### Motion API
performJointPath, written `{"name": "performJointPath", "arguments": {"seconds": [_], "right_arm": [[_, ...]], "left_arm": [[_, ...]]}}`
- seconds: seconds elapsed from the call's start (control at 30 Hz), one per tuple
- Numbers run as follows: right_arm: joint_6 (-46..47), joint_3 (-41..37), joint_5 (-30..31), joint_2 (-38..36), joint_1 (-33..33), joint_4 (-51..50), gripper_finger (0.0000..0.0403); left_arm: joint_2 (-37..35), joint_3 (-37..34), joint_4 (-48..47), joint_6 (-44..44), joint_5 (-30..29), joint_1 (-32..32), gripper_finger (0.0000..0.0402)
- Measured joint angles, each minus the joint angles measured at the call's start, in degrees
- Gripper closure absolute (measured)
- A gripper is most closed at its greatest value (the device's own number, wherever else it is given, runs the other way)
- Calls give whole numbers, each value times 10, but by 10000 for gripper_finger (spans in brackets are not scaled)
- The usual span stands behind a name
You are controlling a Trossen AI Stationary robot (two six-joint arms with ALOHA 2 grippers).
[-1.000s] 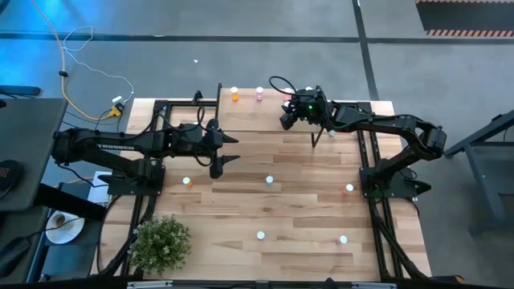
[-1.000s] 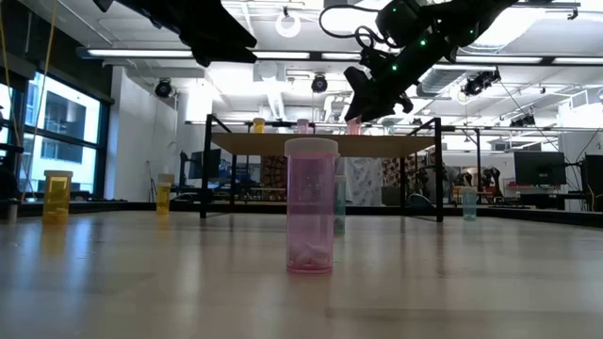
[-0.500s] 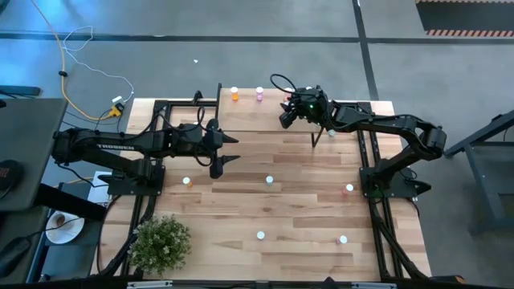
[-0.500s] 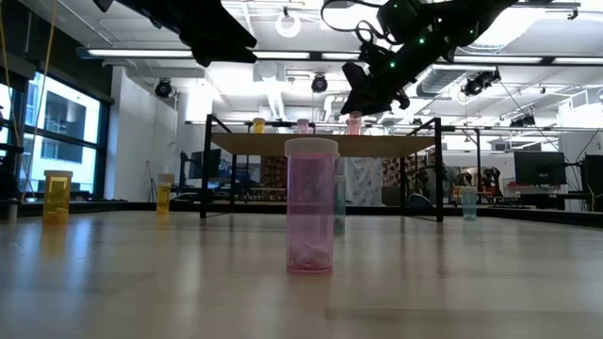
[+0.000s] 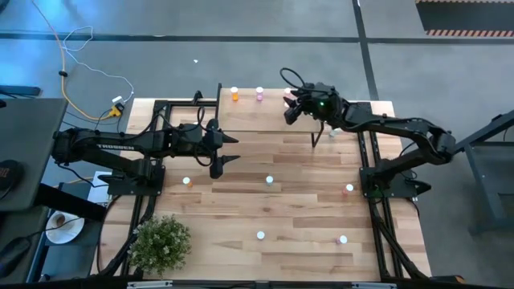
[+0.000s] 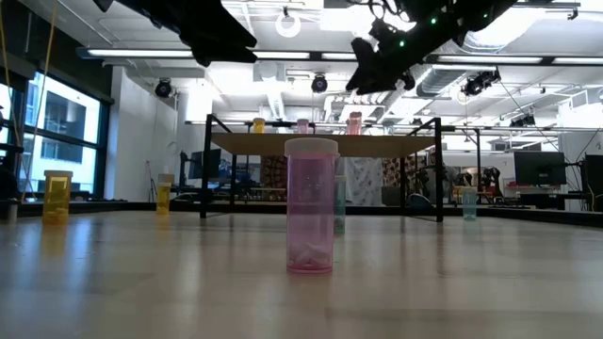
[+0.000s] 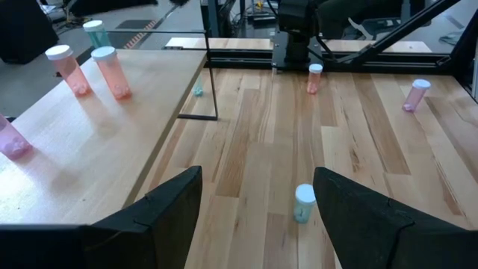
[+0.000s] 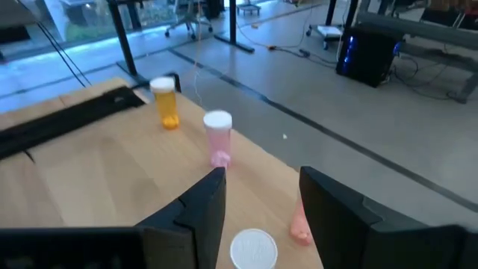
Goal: Pick and place medicine bottles onto shelf by color
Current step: Put the bottom orange pill bottle on the shelf aligned with the other orange pill bottle
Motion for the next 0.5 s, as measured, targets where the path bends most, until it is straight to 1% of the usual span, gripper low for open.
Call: {"name": "performJointPath", "arguments": {"seconds": [0.1, 0.23, 0.4, 0.5], "right_arm": [[0, 0, -5, -17, 9, -11, 239], [5, 0, -32, -37, 30, -53, 239], [8, 0, -40, -54, 74, -101, 239], [9, 0, -40, -64, 100, -135, 239]], "left_arm": [[0, 0, 0, 0, 0, 0, 156], [0, 0, 0, 0, 0, 0, 156], [0, 0, 0, -1, 1, -1, 156], [0, 0, -5, -23, 2, -1, 156]]}}
